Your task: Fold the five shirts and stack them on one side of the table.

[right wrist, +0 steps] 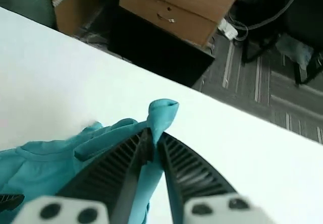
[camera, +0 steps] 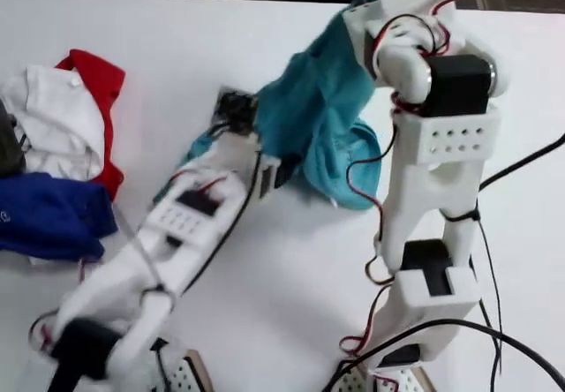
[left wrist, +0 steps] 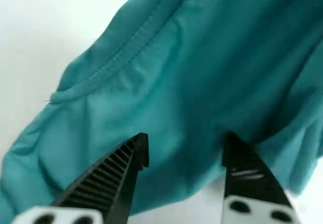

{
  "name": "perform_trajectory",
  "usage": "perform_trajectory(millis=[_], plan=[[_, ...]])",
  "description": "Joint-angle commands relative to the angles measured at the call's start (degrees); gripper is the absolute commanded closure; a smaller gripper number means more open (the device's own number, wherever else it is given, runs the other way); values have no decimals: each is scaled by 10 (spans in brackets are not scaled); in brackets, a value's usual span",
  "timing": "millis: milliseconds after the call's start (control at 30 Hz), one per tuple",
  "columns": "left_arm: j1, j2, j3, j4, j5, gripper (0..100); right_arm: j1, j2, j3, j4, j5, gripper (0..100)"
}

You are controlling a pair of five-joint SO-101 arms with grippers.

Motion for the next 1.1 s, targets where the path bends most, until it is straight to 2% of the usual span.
perform_trajectory(millis=[0,167,367,500,733,867,1067], plan=[[38,42,-94,40,30,736,39,10,-5,-6,-2,979],[93,51,-137,102,91,736,73,24,-5,-18,-2,979],[152,51,-140,159,92,736,91,26,-2,-34,7,979],[175,51,-140,167,91,736,91,26,-1,-34,33,979],[225,49,-144,170,91,736,91,35,-3,-34,34,979],[213,37,-146,185,68,736,92,52,-5,-34,34,979],[177,-71,-142,210,52,736,91,61,-5,-42,34,978]])
